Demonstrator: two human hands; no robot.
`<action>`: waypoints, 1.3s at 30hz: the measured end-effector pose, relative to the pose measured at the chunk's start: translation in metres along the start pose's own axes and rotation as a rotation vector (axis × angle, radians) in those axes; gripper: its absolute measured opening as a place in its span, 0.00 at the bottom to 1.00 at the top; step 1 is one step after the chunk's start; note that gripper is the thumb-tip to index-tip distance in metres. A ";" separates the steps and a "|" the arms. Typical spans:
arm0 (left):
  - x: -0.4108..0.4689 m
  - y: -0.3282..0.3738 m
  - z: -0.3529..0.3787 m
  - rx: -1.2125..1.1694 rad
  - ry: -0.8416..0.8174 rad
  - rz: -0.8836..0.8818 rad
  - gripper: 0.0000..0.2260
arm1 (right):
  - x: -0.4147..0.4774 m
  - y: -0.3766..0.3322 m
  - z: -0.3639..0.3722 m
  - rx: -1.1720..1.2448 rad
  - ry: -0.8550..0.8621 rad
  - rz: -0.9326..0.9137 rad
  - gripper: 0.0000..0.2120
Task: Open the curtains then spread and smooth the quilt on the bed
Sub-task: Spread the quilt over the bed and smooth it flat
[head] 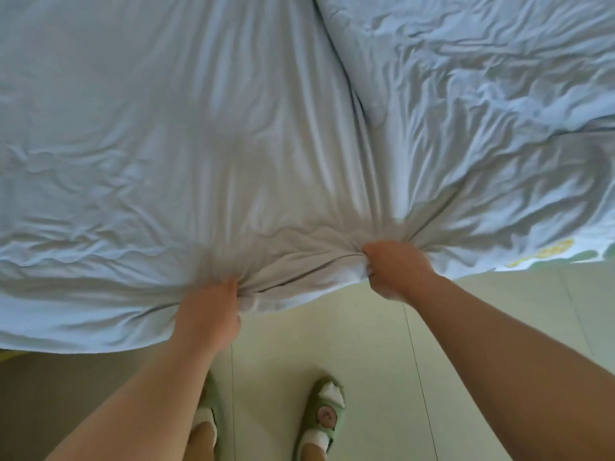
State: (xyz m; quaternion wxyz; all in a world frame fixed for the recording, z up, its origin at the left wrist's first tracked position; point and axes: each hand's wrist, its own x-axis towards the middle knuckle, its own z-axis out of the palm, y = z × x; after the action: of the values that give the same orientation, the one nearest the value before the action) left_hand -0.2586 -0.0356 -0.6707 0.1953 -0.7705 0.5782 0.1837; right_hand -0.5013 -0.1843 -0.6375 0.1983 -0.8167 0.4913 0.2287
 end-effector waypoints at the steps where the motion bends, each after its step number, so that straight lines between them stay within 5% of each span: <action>1: 0.002 0.009 -0.004 -0.011 0.054 0.010 0.19 | 0.000 0.003 0.005 0.029 0.020 -0.017 0.09; 7: 0.022 0.095 -0.013 -0.126 0.366 0.305 0.37 | -0.010 0.034 0.031 0.120 0.214 0.033 0.25; 10: 0.035 0.134 -0.022 -0.125 0.392 0.348 0.43 | -0.007 0.046 0.029 0.011 0.275 0.043 0.19; 14: 0.054 0.157 -0.044 -0.110 0.313 0.336 0.24 | 0.002 0.044 0.006 0.192 0.215 0.174 0.02; 16: 0.060 0.157 -0.047 -0.148 0.167 0.319 0.14 | 0.009 0.042 -0.003 0.139 0.119 0.155 0.05; 21: 0.061 0.138 -0.047 -0.172 0.002 0.309 0.13 | 0.011 0.033 -0.003 0.182 -0.061 0.119 0.17; 25: 0.068 0.131 -0.051 -0.216 -0.051 0.289 0.13 | 0.012 0.054 0.007 0.034 0.052 -0.010 0.27; 33: 0.064 0.193 -0.052 -0.290 0.222 0.303 0.29 | 0.002 0.163 0.009 -0.293 0.101 0.094 0.54; 39: 0.068 0.291 -0.051 -0.202 0.308 0.362 0.46 | 0.005 0.255 0.018 -0.388 0.210 0.043 0.54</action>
State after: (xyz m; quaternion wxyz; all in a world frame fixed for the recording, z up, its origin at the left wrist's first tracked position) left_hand -0.5180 -0.1913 -0.6878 -0.0090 -0.6890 0.7084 0.1528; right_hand -0.7302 -0.2898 -0.6802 -0.0198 -0.8483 0.4732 0.2368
